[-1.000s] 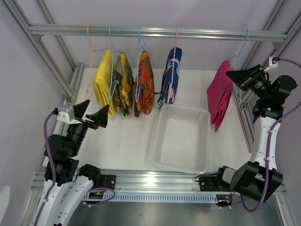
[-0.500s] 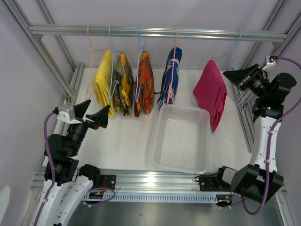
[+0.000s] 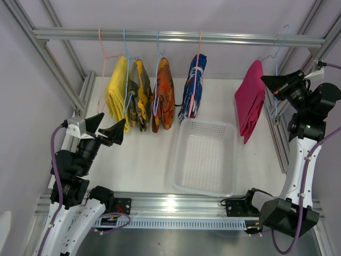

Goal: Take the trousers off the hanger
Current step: Pick up the hanger from the clothesline.

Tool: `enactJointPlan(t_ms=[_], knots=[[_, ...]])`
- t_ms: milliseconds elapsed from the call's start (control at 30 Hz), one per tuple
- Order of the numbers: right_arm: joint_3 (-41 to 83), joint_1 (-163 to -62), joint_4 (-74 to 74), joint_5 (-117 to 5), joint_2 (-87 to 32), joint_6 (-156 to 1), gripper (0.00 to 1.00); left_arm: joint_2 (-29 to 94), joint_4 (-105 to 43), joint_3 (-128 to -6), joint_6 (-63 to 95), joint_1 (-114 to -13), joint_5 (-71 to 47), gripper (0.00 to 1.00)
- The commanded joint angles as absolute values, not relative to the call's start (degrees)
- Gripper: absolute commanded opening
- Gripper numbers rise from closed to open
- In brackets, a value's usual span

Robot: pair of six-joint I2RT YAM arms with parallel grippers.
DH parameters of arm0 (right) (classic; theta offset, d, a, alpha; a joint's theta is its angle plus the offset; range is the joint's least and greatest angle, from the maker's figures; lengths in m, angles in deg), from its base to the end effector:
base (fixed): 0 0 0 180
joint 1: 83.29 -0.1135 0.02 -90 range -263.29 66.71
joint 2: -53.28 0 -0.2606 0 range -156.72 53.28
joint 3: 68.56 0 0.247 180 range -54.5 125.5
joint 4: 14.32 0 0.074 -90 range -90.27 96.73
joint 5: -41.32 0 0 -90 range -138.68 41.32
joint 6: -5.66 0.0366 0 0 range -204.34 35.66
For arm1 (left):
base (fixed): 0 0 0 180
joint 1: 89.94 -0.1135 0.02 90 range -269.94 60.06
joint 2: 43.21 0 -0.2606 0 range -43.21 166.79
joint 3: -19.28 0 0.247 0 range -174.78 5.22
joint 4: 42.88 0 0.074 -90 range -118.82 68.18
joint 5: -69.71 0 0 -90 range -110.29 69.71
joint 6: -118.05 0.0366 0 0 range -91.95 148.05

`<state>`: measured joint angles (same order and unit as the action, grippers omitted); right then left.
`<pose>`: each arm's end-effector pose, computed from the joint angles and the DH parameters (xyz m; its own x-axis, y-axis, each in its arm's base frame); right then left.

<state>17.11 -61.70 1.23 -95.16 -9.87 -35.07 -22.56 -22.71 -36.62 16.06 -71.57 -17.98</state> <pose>0.2226 -0.0596 0.4526 -0.2415 0.6568 -0.7144 -0.3569 0.6244 0.6948 0.0798 -0.0281 0.3767 0.1684 -0.2747 -0.9467 0.3954 0.8986 -0.1903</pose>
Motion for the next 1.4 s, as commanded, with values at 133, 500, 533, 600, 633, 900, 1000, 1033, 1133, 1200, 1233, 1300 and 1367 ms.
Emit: enactJointPlan(t_ms=[133, 500, 533, 600, 633, 900, 1000, 1033, 1133, 1200, 1233, 1300, 1367], knots=[[25.4, -62.7, 2.8, -87.0, -5.3, -45.8, 0.00, -20.2, -23.3, -39.4, 15.4, -70.8, -13.1, 0.99], [29.7, -65.2, 8.8, -85.9, -3.1, -47.3, 0.00, -17.4, -23.2, -40.3, 14.5, -67.9, -7.7, 0.99], [30.1, -65.4, 9.3, -85.7, -2.7, -47.4, 0.00, -17.5, -23.3, -40.2, 14.8, -67.8, -7.6, 0.99], [30.4, -65.6, 10.4, -85.8, -2.0, -47.4, 0.00, -17.5, -23.0, -40.3, 14.9, -67.6, -7.7, 1.00], [30.7, -66.0, 11.0, -85.8, -1.2, -47.6, 0.00, -17.4, -23.0, -40.3, 15.0, -67.5, -7.7, 0.99], [33.0, -68.3, 18.5, -83.8, 3.1, -51.0, 0.00, -16.9, -22.6, -40.7, 16.4, -65.0, -6.8, 0.99], [31.6, -68.5, 18.1, -85.1, 4.8, -49.0, 0.00, -16.1, -22.1, -41.2, 16.4, -63.8, -6.8, 0.99], [30.7, -68.5, 17.2, -85.9, 5.6, -48.1, 0.00, -15.8, -21.5, -41.4, 16.3, -63.4, -6.7, 0.99], [27.7, -68.7, 15.5, -86.2, 7.6, -45.8, 0.00, -14.4, -20.8, -41.8, 16.3, -60.8, -6.7, 0.99], [25.5, -68.9, 14.3, -86.1, 8.9, -44.5, 0.00, -13.4, -20.5, -42.5, 16.2, -59.2, -7.4, 0.99], [24.7, -69.0, 13.8, -86.0, 9.2, -44.0, 0.00, -12.5, -20.2, -42.3, 16.2, -58.2, -7.8, 0.99], [22.9, -69.2, 11.8, -85.9, 10.4, -41.7, 0.00, -11.3, -19.1, -43.2, 16.4, -55.1, -9.0, 0.99], [19.7, -69.7, 9.5, -85.3, 11.2, -40.6, 0.00, -9.6, -17.7, -44.0, 16.5, -51.3, -12.5, 0.99]])
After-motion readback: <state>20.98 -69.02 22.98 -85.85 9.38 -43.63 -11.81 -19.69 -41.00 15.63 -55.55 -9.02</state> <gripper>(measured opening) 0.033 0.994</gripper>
